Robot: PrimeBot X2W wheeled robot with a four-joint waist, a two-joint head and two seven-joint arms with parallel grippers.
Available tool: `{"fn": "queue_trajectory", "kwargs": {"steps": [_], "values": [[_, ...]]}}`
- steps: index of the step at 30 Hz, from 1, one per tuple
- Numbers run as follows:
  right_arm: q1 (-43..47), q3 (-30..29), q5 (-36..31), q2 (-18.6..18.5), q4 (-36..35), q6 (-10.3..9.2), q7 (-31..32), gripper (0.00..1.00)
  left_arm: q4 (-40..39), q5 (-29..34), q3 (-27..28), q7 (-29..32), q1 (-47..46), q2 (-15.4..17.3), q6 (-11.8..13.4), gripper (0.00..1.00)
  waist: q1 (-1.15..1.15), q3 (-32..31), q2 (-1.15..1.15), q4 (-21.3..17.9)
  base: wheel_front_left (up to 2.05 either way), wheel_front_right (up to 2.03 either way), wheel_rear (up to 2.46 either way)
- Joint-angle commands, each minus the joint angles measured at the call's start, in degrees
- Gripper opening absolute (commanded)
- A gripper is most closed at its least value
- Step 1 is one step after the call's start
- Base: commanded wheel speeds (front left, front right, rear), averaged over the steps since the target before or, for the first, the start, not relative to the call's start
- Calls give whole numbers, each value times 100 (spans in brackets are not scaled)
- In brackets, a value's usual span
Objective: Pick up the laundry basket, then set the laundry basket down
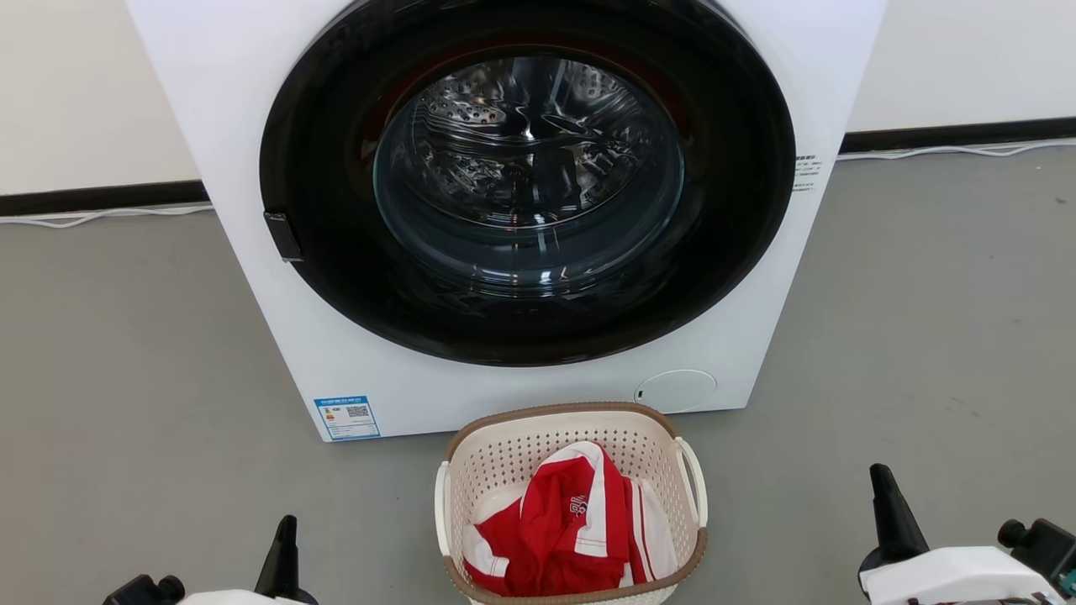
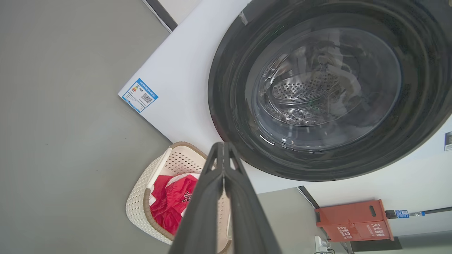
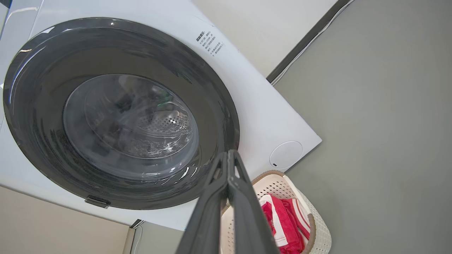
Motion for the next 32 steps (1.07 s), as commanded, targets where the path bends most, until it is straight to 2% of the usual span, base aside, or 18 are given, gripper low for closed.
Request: {"fn": "queue_trajectory", "kwargs": {"steps": [1,32], "values": [[-324,40,234,-34,-195,22,66,0,-187,-183,123,46,-344,59,-69,0,0,4,0,4,0,0,0],[-462,-37,2457,-5,-364,32,559,0,-281,-1978,245,550,-629,60,-316,0,0,73,0,65,0,0,0]]}}
